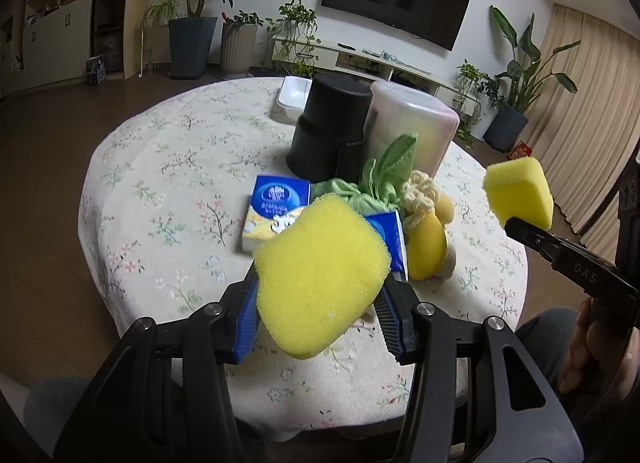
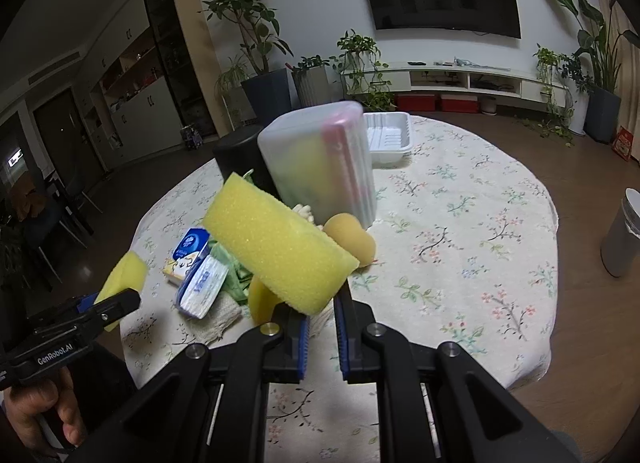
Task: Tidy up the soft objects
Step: 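Lift both yellow sponges and carry them over the white plastic tray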
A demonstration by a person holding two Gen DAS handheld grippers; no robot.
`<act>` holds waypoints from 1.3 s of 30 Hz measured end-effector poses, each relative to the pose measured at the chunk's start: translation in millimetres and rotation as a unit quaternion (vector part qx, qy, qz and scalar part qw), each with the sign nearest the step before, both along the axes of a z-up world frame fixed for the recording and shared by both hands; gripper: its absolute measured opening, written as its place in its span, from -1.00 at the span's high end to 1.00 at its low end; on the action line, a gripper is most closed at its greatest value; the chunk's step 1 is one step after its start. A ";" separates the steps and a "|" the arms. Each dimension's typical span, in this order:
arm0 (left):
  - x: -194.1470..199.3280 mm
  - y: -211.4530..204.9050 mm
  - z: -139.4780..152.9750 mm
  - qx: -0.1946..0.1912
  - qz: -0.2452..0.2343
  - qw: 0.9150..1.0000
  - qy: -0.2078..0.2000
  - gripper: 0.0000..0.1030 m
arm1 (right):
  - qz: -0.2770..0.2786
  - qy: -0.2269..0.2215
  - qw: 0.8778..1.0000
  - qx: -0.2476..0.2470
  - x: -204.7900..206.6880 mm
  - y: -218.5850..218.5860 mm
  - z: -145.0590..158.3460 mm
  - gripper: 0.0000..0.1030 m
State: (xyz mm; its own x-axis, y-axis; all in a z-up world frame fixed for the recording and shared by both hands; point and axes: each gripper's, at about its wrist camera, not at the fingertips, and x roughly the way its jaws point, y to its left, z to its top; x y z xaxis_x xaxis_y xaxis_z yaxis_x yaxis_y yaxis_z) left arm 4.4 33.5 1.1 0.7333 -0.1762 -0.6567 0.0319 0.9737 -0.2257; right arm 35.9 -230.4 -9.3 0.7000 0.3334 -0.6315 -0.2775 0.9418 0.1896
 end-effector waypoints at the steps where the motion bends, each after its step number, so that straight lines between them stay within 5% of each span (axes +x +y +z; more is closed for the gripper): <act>1: 1.8 1.3 1.8 0.001 0.001 1.000 -0.001 0.08 | -0.002 -0.001 1.000 -0.001 2.1 -1.9 1.0 0.75; 11: 37.3 32.4 22.9 0.006 0.011 1.000 -0.011 0.08 | -0.034 0.000 0.999 -0.003 25.2 -32.5 7.4 0.75; 20: 122.2 69.7 52.9 0.023 0.006 0.999 -0.023 0.08 | -0.054 -0.001 0.998 -0.027 84.3 -64.4 22.6 0.75; 30: 275.3 64.7 66.3 0.049 -0.064 0.997 0.003 0.08 | -0.018 0.039 0.998 -0.047 227.0 -66.6 30.3 0.75; 39: 379.9 12.8 37.6 0.095 -0.171 0.979 0.059 0.07 | 0.066 0.105 0.989 -0.076 336.9 -19.1 7.9 0.75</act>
